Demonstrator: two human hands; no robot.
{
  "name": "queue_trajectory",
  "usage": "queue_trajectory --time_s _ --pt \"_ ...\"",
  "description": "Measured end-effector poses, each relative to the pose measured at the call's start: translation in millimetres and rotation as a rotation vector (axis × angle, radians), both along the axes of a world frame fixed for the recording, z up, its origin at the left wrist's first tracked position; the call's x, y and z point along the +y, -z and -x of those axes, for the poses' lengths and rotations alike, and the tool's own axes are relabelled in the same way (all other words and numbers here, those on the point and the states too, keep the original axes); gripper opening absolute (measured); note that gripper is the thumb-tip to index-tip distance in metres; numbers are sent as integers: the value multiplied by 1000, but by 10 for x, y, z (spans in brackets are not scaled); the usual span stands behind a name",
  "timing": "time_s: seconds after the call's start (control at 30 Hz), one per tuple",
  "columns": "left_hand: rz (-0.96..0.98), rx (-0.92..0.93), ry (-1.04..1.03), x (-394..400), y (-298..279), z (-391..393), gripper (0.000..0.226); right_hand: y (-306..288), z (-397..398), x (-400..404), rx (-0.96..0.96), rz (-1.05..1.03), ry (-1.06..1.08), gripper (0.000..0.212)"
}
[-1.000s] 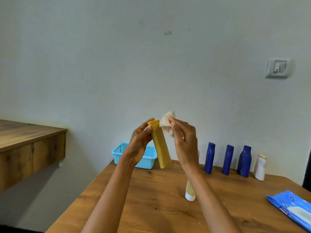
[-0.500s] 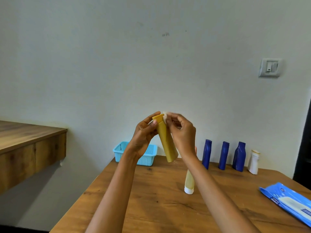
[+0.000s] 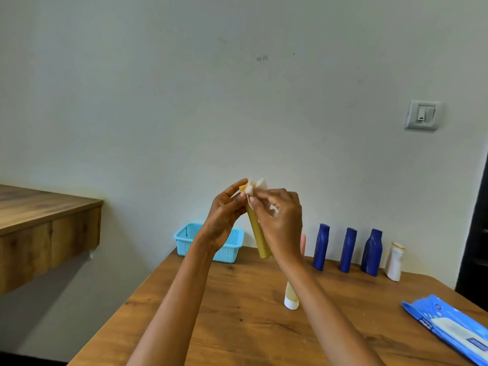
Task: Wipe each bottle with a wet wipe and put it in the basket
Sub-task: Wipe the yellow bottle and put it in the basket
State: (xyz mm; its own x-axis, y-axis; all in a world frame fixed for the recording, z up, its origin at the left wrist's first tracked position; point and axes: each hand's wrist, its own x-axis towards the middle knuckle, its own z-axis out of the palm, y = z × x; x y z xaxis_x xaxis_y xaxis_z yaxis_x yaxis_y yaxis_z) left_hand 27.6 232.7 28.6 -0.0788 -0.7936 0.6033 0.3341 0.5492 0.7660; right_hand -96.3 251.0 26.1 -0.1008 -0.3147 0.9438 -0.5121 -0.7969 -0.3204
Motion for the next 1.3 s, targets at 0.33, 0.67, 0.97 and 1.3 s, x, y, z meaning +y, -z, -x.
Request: queue_trajectory --time_s 0.33,0.67,0.97,1.3 --pt "-16 62 24 -19 8 -97 59 85 -48 -71 -62 -19 -31 34" --pt "-38 55 51 -29 40 -133 59 218 3 17 -19 -109 -148 33" --pt "-47 43 72 -34 43 -35 55 304 7 165 81 -16 -66 35" --pt "-56 -6 74 -27 37 71 48 264 117 165 95 -73 -41 44"
